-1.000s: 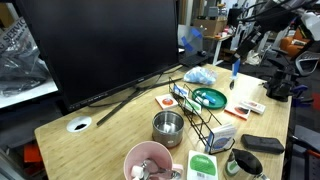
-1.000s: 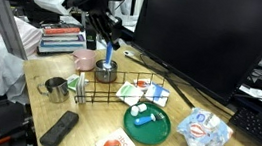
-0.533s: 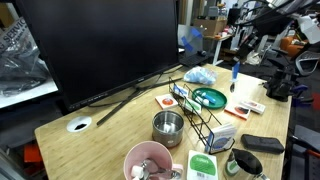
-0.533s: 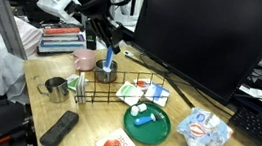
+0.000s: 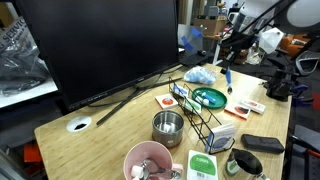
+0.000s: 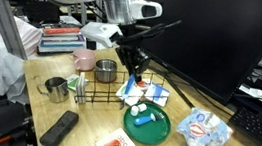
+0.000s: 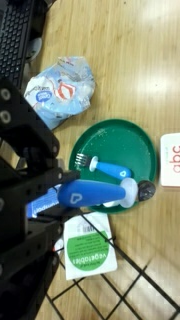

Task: Place the blue spoon on the plate

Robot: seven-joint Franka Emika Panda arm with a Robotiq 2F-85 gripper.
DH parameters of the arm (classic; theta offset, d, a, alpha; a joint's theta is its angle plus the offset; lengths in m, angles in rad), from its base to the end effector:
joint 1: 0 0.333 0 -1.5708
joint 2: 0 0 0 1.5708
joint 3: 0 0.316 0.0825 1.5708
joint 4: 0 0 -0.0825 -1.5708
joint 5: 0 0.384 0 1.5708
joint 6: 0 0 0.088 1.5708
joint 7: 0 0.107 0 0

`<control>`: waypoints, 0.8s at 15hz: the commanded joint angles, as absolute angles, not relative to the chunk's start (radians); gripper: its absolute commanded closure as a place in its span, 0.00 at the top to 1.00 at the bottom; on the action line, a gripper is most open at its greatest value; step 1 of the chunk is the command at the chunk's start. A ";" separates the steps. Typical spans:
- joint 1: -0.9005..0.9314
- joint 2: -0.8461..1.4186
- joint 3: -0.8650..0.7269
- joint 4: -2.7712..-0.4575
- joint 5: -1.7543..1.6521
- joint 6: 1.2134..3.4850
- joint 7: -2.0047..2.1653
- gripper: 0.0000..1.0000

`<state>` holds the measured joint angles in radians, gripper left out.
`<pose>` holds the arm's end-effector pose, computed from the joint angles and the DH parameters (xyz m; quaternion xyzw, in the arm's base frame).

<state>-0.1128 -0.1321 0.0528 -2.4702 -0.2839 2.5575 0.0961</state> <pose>0.4820 -0.0249 0.3641 0.9892 0.0319 0.1096 0.0919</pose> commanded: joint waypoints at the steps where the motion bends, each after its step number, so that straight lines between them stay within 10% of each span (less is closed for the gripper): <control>1: -0.120 0.010 0.037 -2.305 -0.456 2.412 0.224 0.07; 4: -0.088 0.114 -0.012 -2.186 -0.541 2.303 0.318 0.07; 5: -0.085 0.061 -0.021 -2.259 -0.490 2.373 0.255 0.27; 12: -0.071 0.116 -0.033 -2.197 -0.511 2.337 0.296 0.27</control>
